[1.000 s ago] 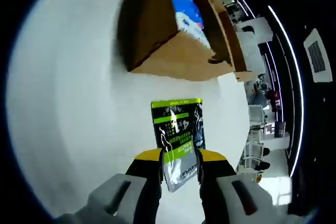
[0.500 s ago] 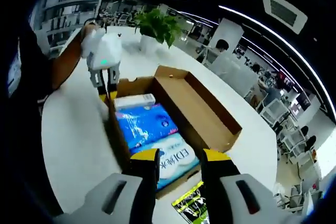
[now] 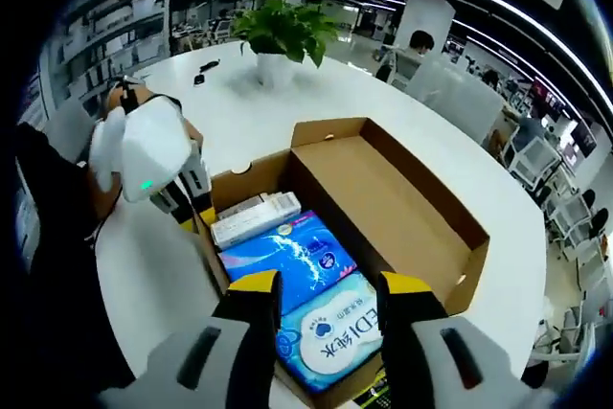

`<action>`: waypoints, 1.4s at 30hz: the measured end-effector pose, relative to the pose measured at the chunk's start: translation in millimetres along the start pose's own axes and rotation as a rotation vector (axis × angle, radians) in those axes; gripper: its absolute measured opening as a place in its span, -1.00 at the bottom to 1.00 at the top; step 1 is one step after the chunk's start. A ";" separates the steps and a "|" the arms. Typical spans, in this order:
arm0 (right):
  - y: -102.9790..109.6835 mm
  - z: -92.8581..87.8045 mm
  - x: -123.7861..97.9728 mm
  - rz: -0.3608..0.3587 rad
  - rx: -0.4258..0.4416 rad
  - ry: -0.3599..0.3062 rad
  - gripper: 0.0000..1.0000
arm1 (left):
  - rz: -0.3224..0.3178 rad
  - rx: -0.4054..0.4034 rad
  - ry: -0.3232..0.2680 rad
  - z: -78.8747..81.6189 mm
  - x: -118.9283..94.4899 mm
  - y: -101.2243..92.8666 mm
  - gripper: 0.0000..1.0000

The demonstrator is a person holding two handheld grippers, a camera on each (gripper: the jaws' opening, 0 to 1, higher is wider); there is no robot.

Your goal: Operate the shoe box by opening the lid, removing the specified soft item, and placing it in the target area until the item is outside and the box remains undamaged.

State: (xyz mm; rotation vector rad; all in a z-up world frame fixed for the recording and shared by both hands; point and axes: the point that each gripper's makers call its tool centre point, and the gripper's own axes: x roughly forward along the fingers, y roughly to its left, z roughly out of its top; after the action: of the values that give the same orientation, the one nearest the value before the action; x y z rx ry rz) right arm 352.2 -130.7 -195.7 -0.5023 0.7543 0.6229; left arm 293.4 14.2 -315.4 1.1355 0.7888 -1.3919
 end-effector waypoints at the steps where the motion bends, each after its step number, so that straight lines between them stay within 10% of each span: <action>1: 3.8 -4.6 1.2 0.001 -0.001 0.023 -0.17 | 0.001 -0.001 0.001 -0.1 0.0 -0.1 -0.93; 14: 6.1 -40.9 24.6 0.014 0.390 0.247 0.07 | -0.005 0.001 -0.022 -2.0 -1.4 -4.9 -0.94; 42: -6.3 -96.4 59.2 -0.114 0.619 0.522 0.20 | -0.021 0.006 -0.058 -0.1 -3.3 -1.3 -0.95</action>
State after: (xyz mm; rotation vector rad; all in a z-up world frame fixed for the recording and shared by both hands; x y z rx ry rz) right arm 344.8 -175.2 -299.7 -0.1241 1.3430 0.1209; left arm 291.9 15.6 -312.5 1.0900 0.7573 -1.4391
